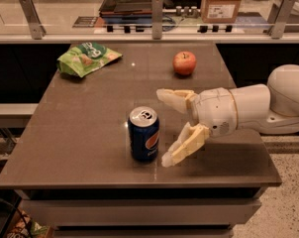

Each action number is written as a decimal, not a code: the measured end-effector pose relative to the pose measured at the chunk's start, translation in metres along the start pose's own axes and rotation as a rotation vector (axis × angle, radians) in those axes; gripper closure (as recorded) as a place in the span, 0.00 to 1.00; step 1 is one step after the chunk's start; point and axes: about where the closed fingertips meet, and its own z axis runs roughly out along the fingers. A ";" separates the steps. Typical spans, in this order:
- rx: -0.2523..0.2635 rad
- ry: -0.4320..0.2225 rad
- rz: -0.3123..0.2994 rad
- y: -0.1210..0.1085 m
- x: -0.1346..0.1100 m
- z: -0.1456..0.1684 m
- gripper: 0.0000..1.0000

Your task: Move pepsi can near green rice chip bag

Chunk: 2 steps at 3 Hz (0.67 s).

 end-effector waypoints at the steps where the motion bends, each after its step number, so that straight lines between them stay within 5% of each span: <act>1: 0.055 -0.044 0.043 0.007 0.000 0.003 0.00; 2: 0.138 -0.103 0.056 0.012 0.001 0.006 0.00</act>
Offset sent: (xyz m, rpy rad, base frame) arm -0.0159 -0.0002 -0.0049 0.2013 -0.0188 -0.2861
